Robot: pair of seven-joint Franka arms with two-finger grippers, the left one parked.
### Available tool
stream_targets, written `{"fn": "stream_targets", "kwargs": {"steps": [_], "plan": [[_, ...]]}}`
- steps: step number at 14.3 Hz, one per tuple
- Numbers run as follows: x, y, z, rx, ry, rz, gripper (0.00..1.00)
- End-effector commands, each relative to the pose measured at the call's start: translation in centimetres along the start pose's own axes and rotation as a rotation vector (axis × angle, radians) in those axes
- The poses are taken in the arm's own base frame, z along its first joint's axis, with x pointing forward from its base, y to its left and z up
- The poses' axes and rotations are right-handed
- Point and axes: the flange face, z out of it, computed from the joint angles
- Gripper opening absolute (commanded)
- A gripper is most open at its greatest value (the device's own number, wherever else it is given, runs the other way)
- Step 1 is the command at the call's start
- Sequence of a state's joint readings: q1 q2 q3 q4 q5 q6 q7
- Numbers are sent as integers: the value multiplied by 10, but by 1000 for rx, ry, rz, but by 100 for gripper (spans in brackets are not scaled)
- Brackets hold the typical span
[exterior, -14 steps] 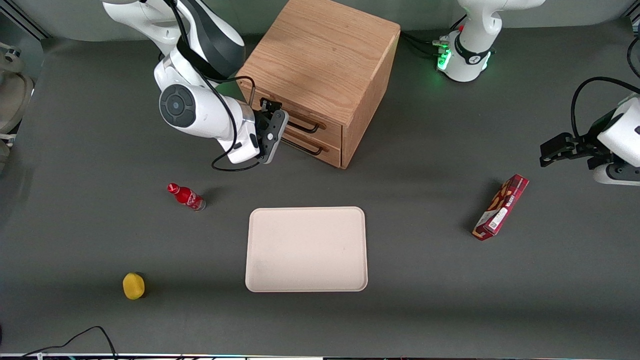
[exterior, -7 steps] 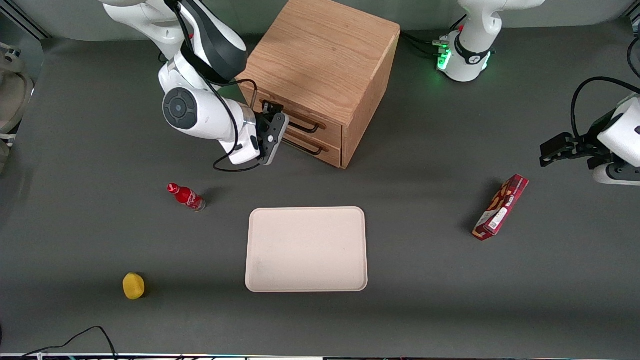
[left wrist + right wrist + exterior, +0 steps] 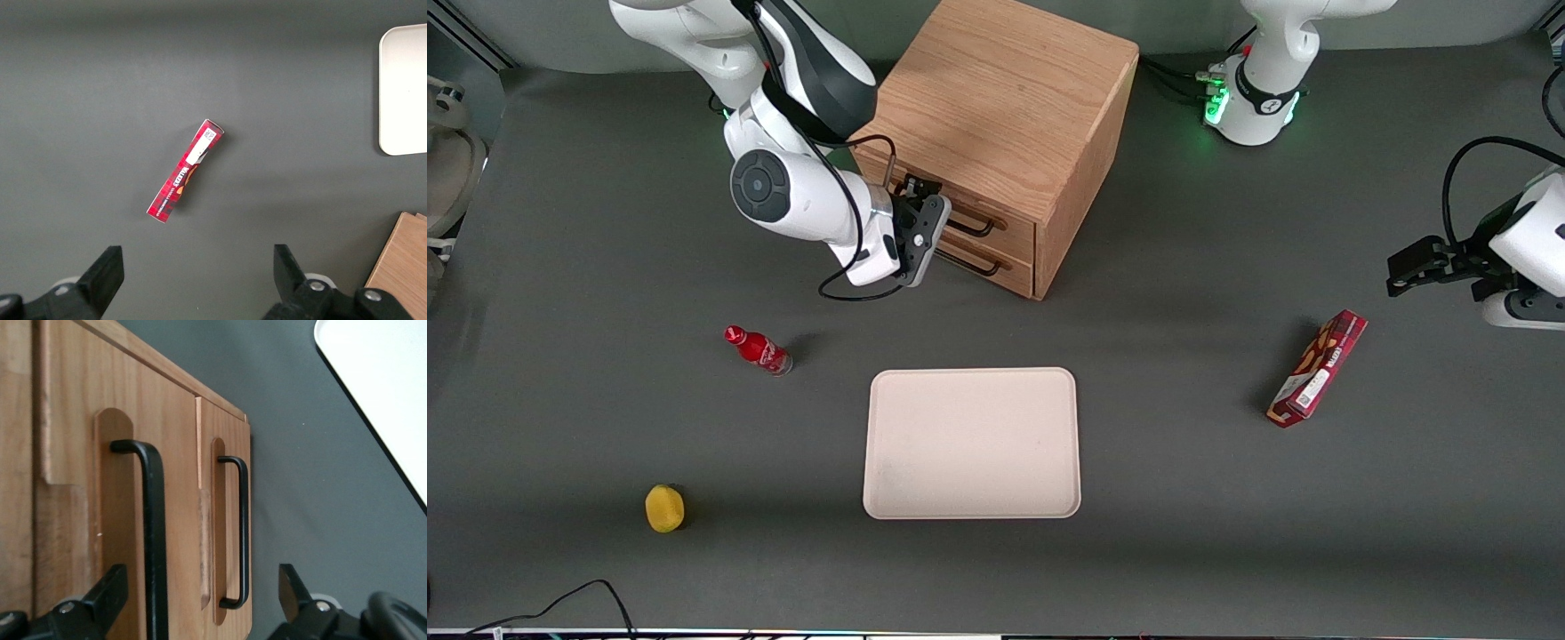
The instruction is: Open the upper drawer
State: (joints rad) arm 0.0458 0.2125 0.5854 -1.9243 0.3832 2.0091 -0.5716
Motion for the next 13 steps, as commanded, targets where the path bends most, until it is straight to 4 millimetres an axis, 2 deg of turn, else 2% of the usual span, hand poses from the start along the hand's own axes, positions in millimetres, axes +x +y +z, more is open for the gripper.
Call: {"fn": "stream_targets", "kwargs": {"steps": [1,13], "plan": [[-7,-2,6,-3,23,-1,100],[-4,21,25,1,39,20,100]]}}
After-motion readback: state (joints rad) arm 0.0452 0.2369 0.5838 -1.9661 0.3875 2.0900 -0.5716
